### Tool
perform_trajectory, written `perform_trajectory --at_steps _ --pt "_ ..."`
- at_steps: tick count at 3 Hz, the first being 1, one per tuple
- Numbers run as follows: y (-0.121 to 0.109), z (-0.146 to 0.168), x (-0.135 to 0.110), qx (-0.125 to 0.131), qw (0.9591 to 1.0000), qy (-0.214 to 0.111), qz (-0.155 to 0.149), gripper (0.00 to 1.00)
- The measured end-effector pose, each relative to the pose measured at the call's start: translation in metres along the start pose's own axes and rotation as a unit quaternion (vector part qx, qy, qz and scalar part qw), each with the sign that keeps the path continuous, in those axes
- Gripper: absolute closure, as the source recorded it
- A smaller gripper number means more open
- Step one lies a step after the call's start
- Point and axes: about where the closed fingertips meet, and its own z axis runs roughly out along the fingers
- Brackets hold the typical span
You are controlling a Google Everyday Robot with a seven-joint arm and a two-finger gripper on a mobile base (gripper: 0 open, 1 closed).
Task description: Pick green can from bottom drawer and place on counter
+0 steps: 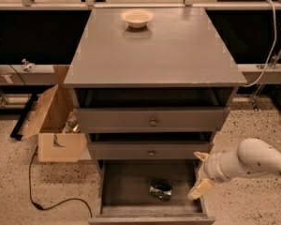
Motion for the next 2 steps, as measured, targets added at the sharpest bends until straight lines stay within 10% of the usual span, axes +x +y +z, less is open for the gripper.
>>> perform_trajectory --at_steps 2 --pt "-0.020 0.091 0.063 -0.021 0.9995 0.021 0.007 0.00"
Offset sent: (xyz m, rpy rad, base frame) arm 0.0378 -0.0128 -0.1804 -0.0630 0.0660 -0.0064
